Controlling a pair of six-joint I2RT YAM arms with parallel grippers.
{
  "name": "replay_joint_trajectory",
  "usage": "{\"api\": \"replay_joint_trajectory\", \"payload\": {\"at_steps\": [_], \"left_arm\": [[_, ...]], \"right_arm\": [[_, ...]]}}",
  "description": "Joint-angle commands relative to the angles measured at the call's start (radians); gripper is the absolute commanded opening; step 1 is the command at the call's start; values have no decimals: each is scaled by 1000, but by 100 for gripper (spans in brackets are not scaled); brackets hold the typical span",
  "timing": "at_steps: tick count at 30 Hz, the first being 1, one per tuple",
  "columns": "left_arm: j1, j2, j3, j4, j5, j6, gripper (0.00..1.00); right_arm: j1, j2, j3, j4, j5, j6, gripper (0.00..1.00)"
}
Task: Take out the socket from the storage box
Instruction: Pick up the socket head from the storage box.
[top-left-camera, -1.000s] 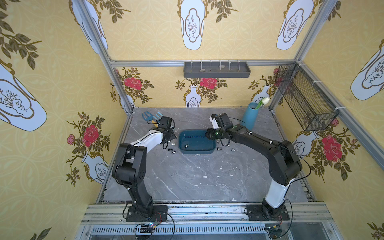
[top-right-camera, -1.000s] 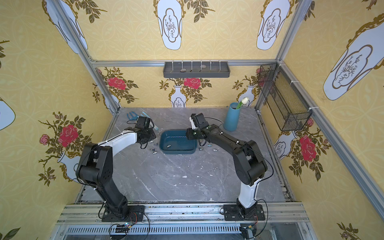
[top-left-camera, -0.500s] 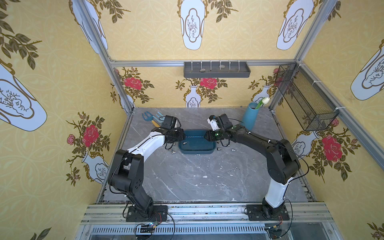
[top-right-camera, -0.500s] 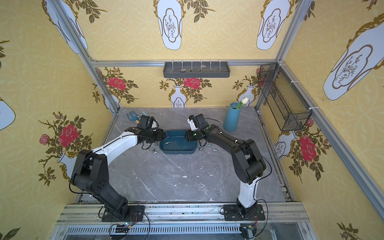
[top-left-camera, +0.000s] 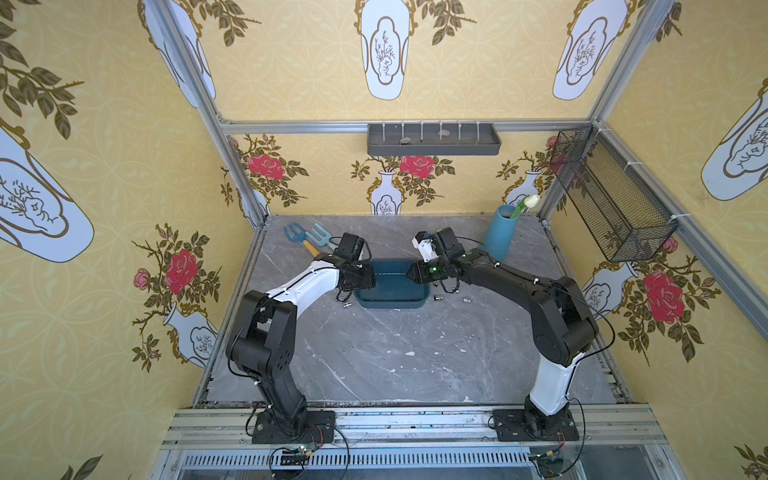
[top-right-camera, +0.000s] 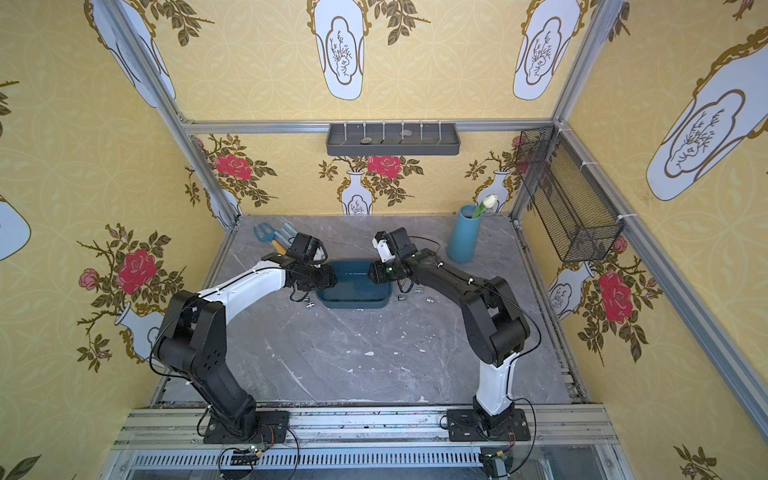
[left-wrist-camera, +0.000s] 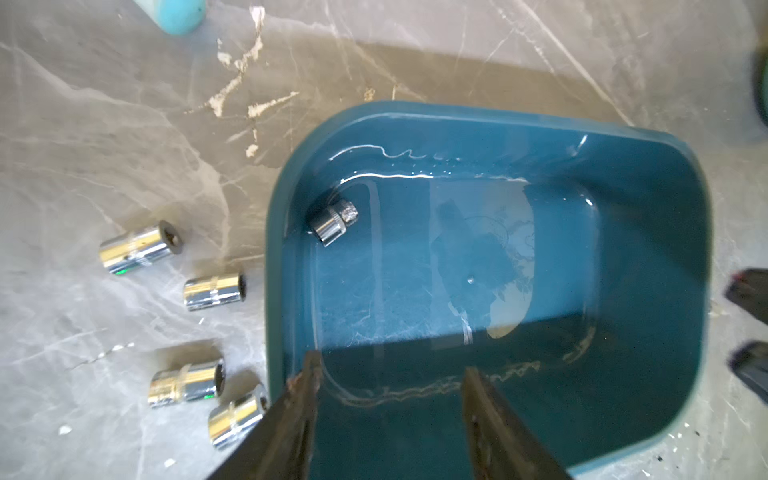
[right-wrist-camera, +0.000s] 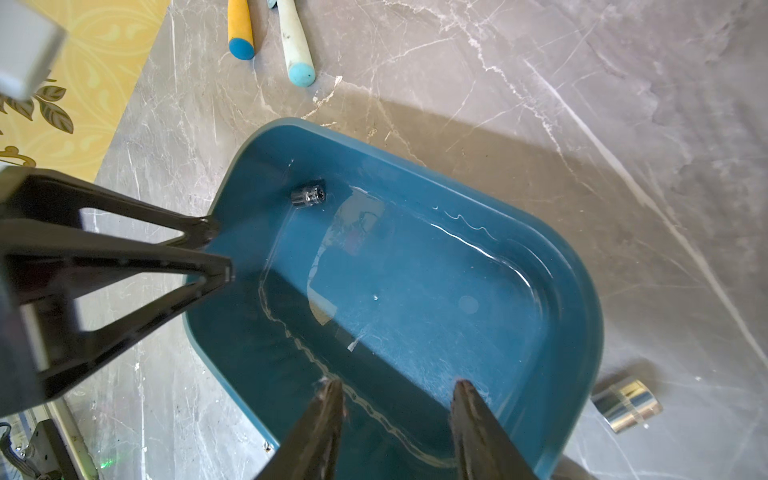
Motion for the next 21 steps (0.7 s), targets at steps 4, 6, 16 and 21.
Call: {"api": "replay_joint_trajectory", "payload": {"at_steps": [4, 6, 16, 21], "left_arm": [[3, -47, 9, -52, -96, 6, 62], [5, -43, 13, -67, -123, 5, 62], [-60, 31, 84, -55, -113, -44, 53], [-98, 131, 177, -89, -162, -66, 54]], "right_arm": [[0, 17, 4, 33, -11, -8, 48], [0, 24, 2, 48, -14, -10, 48], [8, 45, 8, 74, -11, 17, 47], [1, 30, -11, 72, 22, 27, 47]]}}
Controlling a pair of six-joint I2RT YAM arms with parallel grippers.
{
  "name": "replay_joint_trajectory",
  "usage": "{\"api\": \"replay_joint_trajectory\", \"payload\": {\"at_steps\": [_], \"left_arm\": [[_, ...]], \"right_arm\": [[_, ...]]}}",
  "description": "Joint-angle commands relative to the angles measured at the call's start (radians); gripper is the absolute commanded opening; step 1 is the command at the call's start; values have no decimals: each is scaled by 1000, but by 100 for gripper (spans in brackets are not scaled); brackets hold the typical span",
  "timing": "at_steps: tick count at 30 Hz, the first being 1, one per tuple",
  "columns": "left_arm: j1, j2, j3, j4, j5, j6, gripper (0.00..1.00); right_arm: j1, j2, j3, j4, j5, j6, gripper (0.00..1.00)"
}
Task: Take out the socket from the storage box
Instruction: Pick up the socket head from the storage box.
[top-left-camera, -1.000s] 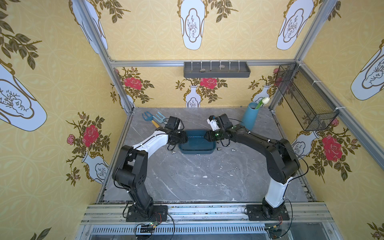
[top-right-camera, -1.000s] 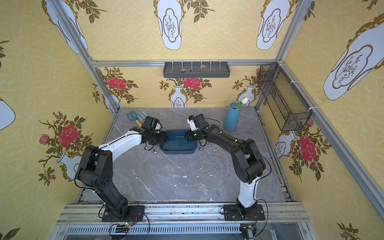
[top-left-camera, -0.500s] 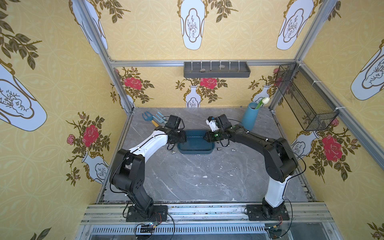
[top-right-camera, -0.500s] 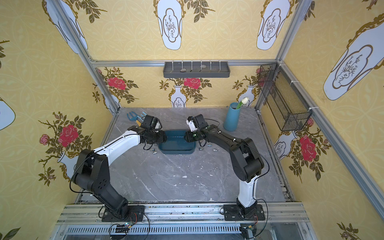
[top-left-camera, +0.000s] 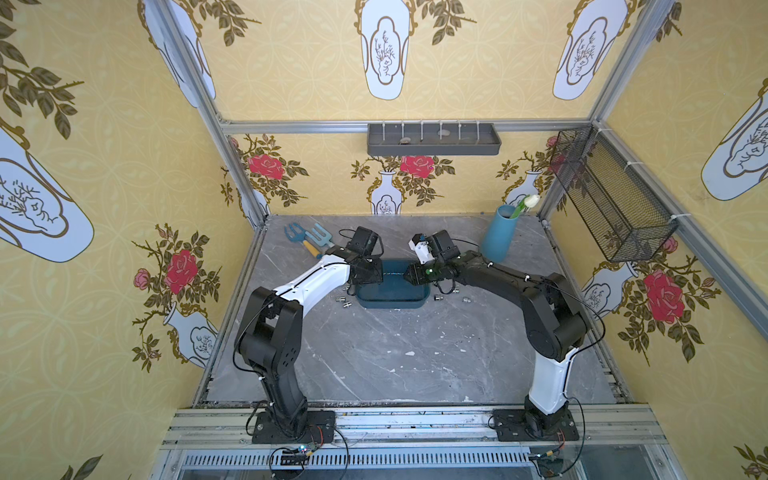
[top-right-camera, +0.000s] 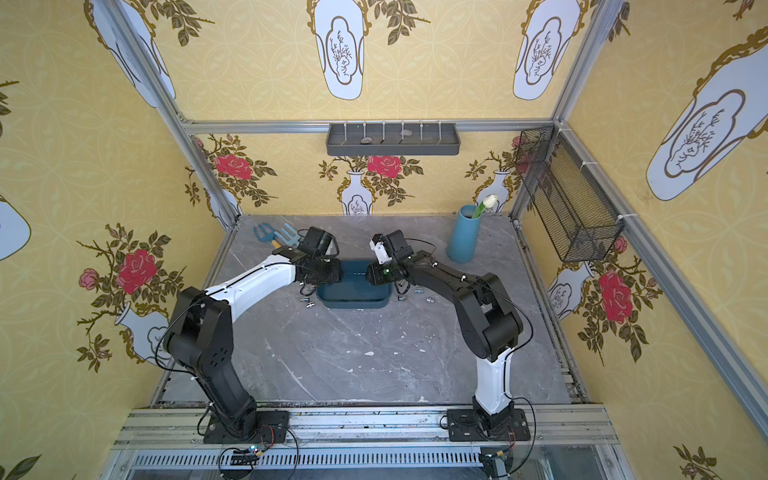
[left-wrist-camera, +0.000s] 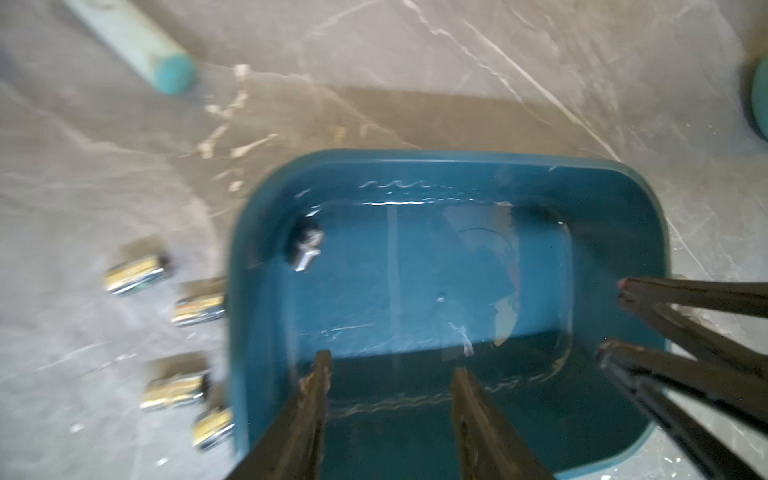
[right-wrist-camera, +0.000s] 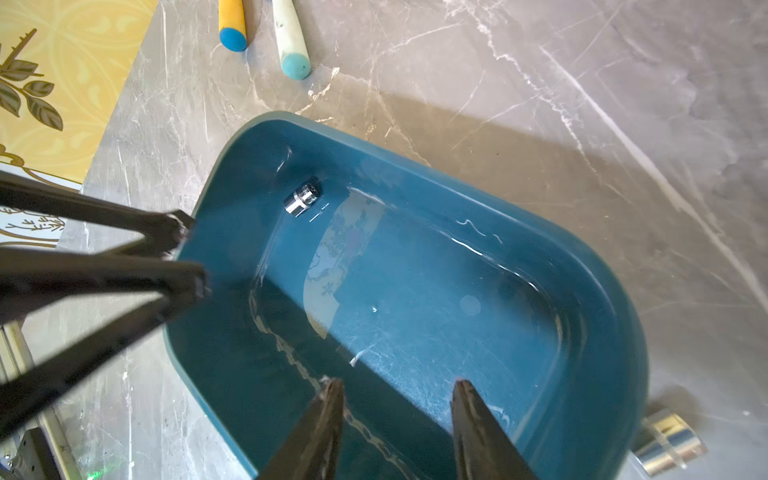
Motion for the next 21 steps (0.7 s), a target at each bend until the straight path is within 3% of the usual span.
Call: {"api": "replay_joint_trajectory", "payload": {"at_steps": [1, 12, 21], "left_arm": [[-11, 60, 40, -28, -65, -22, 55], [-21, 224, 152, -77, -171, -20, 62], [-21, 272, 146, -43, -191, -25, 77]], "right_arm": [[-6, -21, -16, 23, 28, 19, 47], [-40, -84, -95, 38, 63, 29, 47], [-54, -93, -124, 50, 62, 30, 47]]}}
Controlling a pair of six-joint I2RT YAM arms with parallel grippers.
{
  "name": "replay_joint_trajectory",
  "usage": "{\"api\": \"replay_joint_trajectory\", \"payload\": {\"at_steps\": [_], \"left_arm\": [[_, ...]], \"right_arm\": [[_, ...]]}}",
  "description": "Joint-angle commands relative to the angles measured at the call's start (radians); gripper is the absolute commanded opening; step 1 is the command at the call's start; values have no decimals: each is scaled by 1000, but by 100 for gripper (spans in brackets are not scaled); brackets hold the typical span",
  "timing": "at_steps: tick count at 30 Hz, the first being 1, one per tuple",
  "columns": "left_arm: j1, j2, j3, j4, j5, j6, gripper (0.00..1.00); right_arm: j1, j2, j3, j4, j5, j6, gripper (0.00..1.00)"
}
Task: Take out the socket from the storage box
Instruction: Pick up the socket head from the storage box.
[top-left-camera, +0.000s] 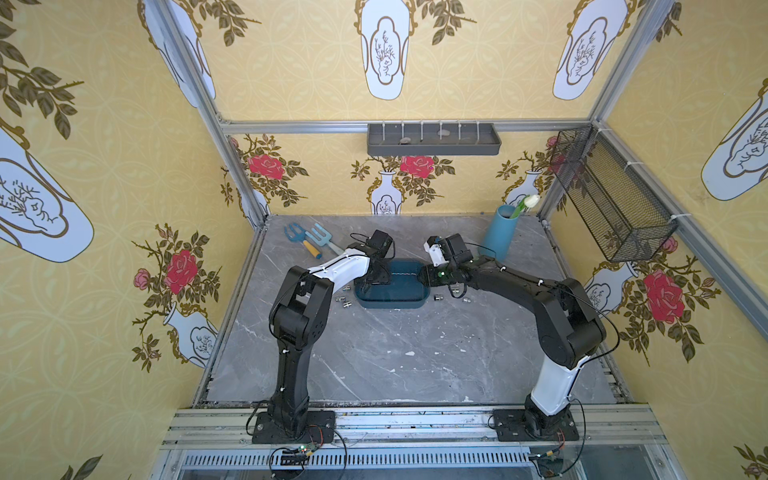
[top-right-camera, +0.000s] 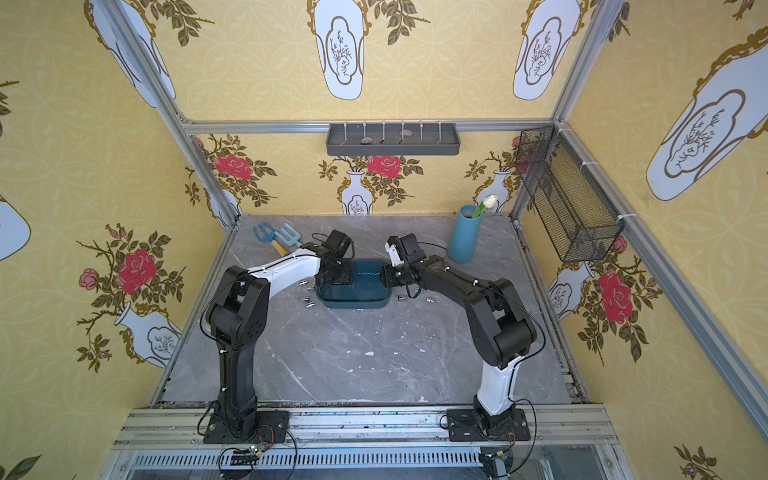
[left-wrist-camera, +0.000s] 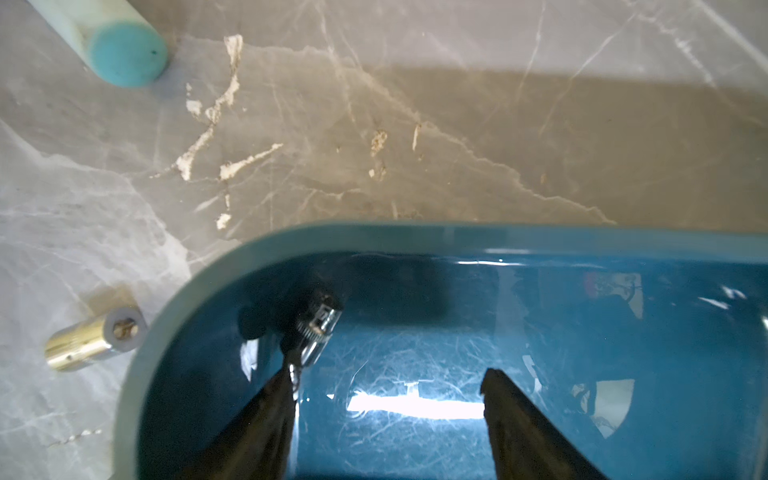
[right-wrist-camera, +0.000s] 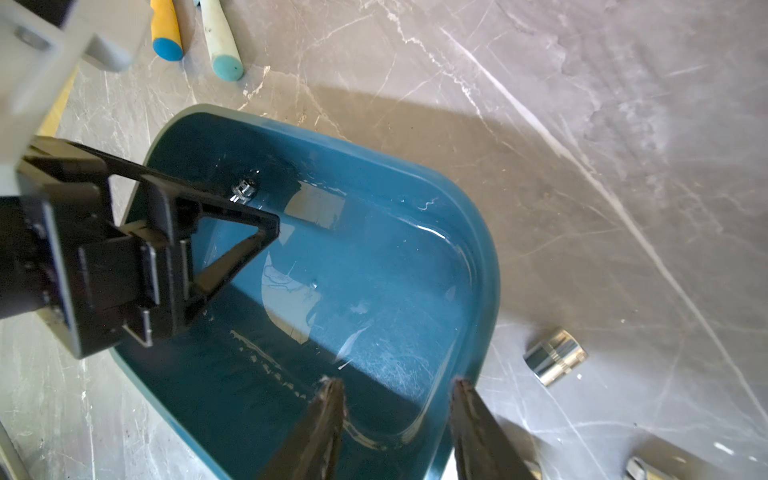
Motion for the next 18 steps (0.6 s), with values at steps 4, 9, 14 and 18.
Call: {"api": "replay_joint_trajectory", "payload": {"at_steps": [4, 9, 14, 18], "left_arm": [[0, 28, -6, 21, -25, -9, 80], [0, 44, -10, 48, -5, -8, 80], [-9, 27, -15, 59, 20, -15, 79], [-13, 11, -25, 64, -1, -15, 78]], "right_arm": [[-5, -11, -12, 31, 8, 10, 47], [-12, -14, -23, 37, 4, 12, 47], [-18, -18, -29, 39, 1, 11, 47], [-20, -16, -33, 45, -4, 13, 47]]}}
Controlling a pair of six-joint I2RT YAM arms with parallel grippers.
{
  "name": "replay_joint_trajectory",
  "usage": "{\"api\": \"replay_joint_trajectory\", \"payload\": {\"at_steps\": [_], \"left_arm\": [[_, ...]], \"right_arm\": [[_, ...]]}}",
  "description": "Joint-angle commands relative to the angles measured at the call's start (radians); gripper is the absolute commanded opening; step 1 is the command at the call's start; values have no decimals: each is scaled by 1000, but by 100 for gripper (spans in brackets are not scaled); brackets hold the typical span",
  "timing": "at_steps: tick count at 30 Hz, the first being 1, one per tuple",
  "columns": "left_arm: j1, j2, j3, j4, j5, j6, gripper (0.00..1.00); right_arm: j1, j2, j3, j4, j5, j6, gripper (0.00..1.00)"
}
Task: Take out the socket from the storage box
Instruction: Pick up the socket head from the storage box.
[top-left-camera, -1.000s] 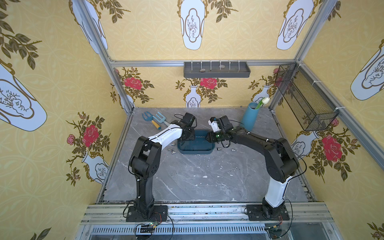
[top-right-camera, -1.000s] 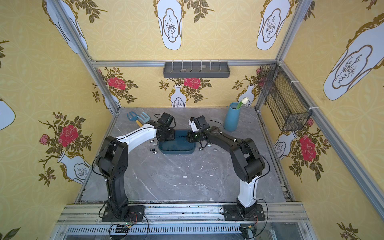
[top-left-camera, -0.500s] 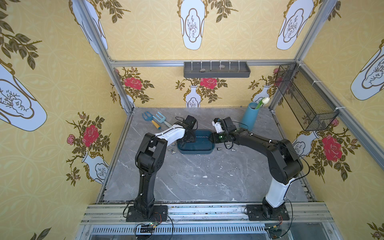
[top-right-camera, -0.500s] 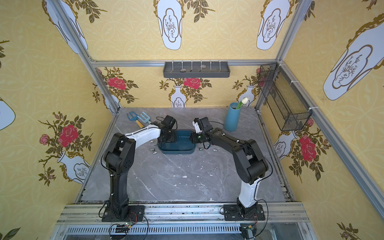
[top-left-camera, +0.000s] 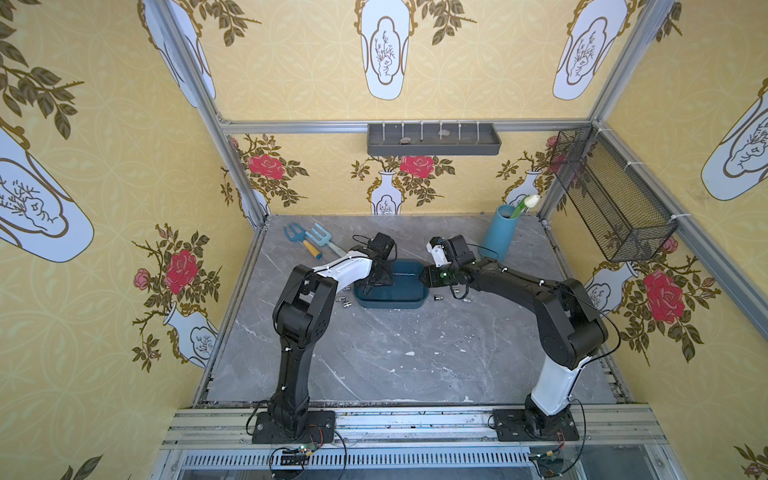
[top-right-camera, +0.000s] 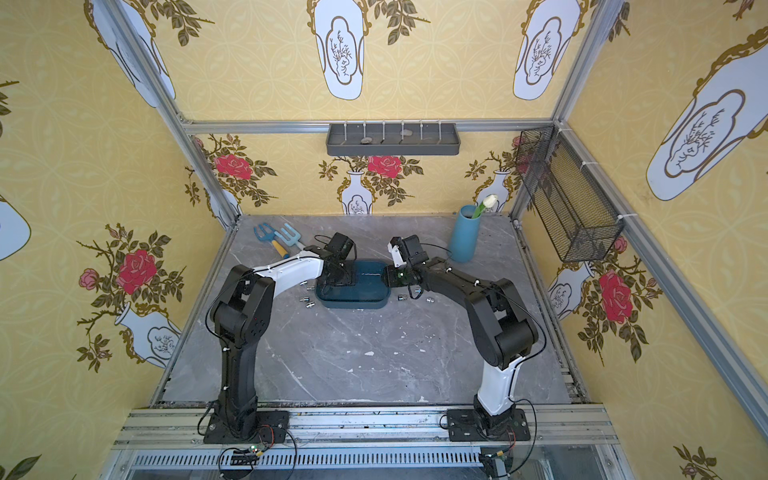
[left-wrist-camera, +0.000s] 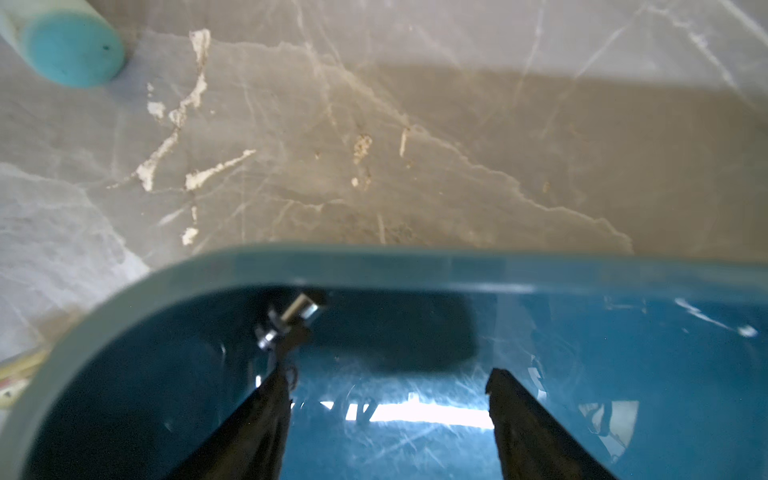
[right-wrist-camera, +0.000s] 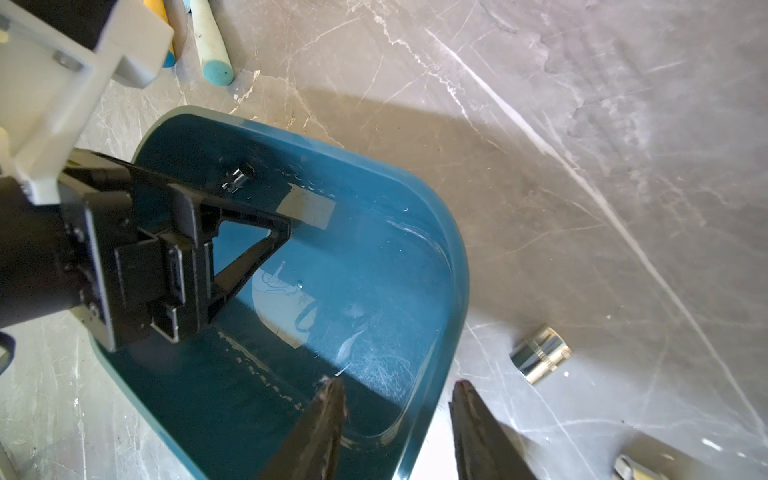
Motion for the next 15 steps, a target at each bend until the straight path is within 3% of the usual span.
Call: {"api": "replay_joint_trajectory", "payload": {"at_steps": [1, 15], "left_arm": [[0, -3, -9, 10, -17, -11, 77], [2, 37, 27, -5, -100, -39, 74]], "right_arm": [[-1, -8, -6, 22, -3, 11, 47], [-3, -9, -28, 40, -10, 17, 47]]}}
